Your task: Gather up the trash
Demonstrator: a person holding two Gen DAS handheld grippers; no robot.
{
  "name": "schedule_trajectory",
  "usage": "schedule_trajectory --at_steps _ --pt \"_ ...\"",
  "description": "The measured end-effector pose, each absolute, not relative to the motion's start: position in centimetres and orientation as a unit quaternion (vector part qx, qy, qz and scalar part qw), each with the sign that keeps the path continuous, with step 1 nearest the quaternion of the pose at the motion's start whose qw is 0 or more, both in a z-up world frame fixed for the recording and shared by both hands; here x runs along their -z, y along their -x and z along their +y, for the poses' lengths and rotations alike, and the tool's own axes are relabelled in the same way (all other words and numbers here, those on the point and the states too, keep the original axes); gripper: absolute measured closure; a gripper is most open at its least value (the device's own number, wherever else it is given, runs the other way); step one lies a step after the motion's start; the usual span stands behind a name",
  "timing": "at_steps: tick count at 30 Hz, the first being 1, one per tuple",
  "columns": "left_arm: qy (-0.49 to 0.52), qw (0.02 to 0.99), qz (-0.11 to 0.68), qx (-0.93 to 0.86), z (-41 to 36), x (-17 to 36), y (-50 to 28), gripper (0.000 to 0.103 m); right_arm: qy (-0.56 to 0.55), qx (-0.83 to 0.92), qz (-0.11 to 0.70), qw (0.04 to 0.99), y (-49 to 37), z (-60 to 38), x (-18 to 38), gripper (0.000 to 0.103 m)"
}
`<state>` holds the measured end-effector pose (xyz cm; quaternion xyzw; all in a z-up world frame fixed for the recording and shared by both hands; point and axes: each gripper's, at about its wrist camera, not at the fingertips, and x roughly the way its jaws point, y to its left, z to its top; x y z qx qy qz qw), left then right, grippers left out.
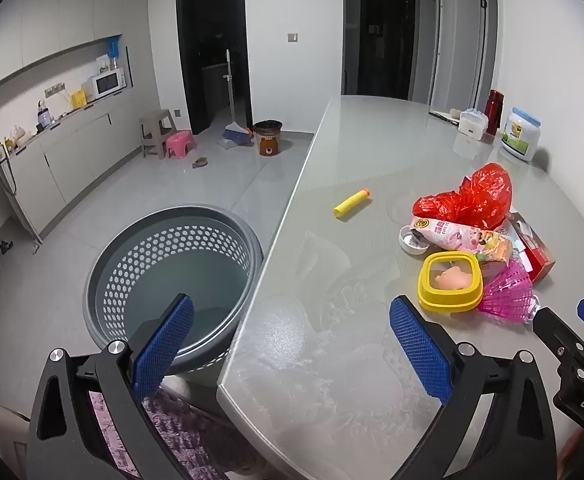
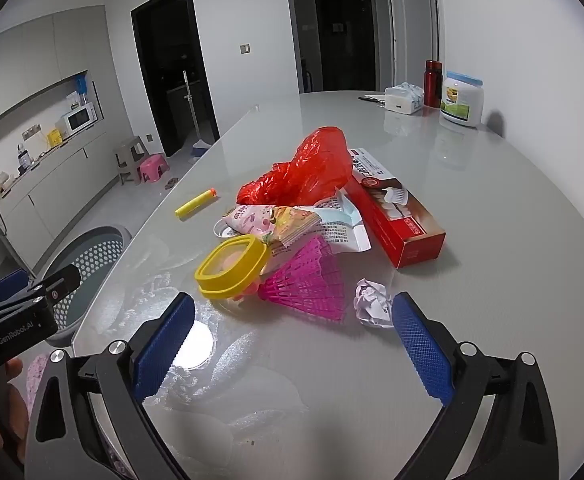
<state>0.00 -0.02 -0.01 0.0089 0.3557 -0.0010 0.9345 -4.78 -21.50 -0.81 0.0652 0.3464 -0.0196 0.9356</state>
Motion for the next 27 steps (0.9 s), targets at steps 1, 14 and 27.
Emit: schedule_trajectory --at_steps 1,14,27 --pt "-0.01 0.934 0.357 0.001 0.0 0.0 0.0 0.006 -0.065 0.02 0.346 0.936 4.8 -21.5 0.8 0.009" --pt "-0.009 0.935 0.355 0.004 -0.3 -0.2 0.6 0.006 -0.065 0.016 0.346 0.936 4.8 -21.2 0.7 0.009" --pt "-0.016 0.936 0.351 0.015 -1.0 -0.5 1.4 0.006 -0.066 0.008 0.336 0.939 5.4 -20.8 0.3 0.009"
